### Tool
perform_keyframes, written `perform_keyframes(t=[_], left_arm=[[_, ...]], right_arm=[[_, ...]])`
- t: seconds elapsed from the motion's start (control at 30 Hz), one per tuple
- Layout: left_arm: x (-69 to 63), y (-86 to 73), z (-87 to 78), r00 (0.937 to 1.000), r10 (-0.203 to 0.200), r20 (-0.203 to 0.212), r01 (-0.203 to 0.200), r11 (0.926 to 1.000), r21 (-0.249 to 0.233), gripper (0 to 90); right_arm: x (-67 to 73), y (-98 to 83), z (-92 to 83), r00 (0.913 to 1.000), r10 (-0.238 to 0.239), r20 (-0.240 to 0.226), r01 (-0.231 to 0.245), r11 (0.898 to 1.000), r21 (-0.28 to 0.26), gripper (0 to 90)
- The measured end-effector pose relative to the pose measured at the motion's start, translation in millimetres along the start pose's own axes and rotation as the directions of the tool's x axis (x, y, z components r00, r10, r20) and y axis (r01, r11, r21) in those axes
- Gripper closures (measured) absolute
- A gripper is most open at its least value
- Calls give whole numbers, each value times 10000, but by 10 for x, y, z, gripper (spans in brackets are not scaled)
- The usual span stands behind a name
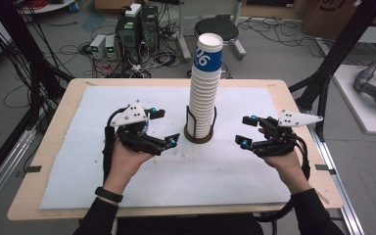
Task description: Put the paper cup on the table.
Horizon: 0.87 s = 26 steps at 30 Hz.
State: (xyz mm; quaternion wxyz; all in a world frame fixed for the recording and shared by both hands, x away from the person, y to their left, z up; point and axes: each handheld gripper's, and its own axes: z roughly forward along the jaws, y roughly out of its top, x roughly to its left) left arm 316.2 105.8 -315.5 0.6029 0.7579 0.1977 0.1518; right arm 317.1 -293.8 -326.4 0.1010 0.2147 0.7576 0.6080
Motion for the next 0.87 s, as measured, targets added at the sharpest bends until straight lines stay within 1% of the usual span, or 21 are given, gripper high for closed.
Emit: perform_keyframes(t=[0.03,0.1,0.17,0.23,0.27,0.43,0.53,0.67,0.77,0.87], left_arm=[[-2,2,3,10000,17,2,-17,10000,9,91],[3,3,4,9999,-46,143,46,10000,-12,91],[4,6,1,9999,-41,120,41,10000,-35,91],[6,13,-2,9998,-75,203,76,9999,-81,91],[5,15,-2,9998,-86,179,88,9999,-91,91],[9,19,1,9997,-104,240,106,9999,-83,92],[9,22,4,9997,-48,256,50,10000,-71,94],[5,23,4,9997,-65,223,67,10000,-72,96],[8,21,4,9997,-73,219,75,10000,-58,96],[9,16,0,9997,-98,224,100,9999,-70,97]], right_arm=[[-5,-1,-4,10000,-14,8,14,10000,-5,211],[-3,-1,-13,10000,15,33,-15,10000,-15,211],[-7,-3,-23,10000,2,79,-2,10000,-20,211],[-13,-5,-32,9999,58,103,-59,10000,4,211],[-21,-6,-33,9999,-5,154,6,10000,-44,211],[-16,-9,-45,9999,9,172,-9,10000,5,211],[-12,-11,-48,9998,54,167,-54,10000,35,211],[-9,-10,-53,9998,78,173,-79,10000,17,211],[-15,-10,-57,9998,-12,197,13,10000,-28,211],[-17,-10,-54,9998,21,196,-20,10000,-23,211]])
